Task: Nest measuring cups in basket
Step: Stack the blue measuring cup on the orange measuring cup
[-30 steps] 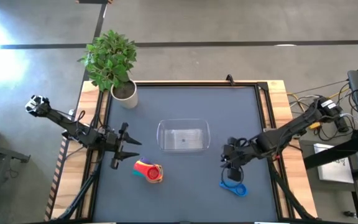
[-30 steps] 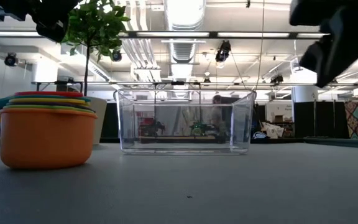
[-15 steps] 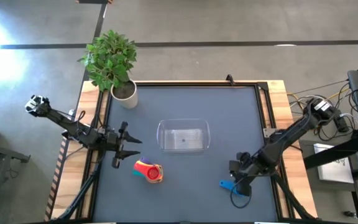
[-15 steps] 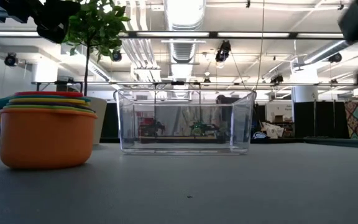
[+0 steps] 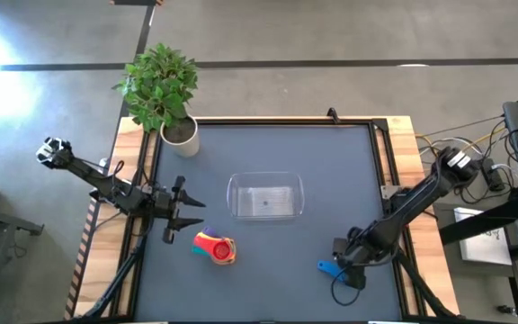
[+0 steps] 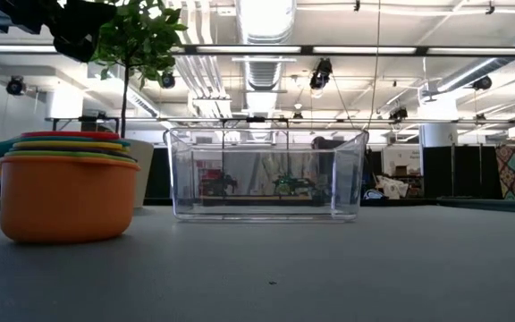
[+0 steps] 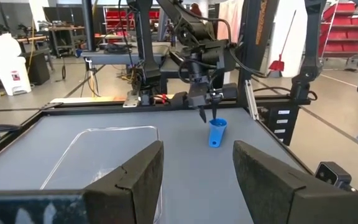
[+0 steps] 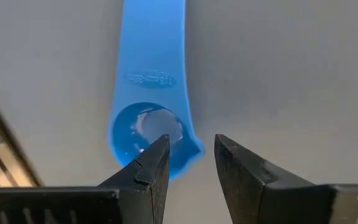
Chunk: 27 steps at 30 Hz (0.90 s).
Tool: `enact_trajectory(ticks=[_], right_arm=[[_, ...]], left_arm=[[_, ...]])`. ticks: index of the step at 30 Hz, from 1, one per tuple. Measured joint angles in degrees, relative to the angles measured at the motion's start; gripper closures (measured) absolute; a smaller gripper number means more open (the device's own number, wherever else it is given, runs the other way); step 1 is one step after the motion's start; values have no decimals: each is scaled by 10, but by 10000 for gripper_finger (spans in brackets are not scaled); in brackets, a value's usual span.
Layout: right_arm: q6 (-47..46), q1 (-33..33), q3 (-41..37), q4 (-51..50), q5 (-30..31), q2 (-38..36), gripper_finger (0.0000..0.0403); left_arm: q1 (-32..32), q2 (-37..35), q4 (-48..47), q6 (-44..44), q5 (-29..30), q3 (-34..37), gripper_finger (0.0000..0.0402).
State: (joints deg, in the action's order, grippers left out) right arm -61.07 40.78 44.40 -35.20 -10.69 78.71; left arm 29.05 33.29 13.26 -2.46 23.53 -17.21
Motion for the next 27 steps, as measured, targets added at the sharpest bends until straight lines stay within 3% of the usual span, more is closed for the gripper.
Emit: enact_trajectory(ticks=[7, 16, 22, 27], right_arm=[[37, 0, 1, 0, 5, 51, 311], [86, -8, 14, -19, 9, 51, 387], [120, -32, 57, -21, 111, 9, 394], [201, -84, 124, -10, 211, 3, 394]], left_arm=[[0, 0, 0, -9, 0, 0, 225], [0, 0, 0, -12, 1, 0, 225], [0, 0, 2, -17, 15, 0, 225], [0, -3, 2, -16, 16, 0, 225]])
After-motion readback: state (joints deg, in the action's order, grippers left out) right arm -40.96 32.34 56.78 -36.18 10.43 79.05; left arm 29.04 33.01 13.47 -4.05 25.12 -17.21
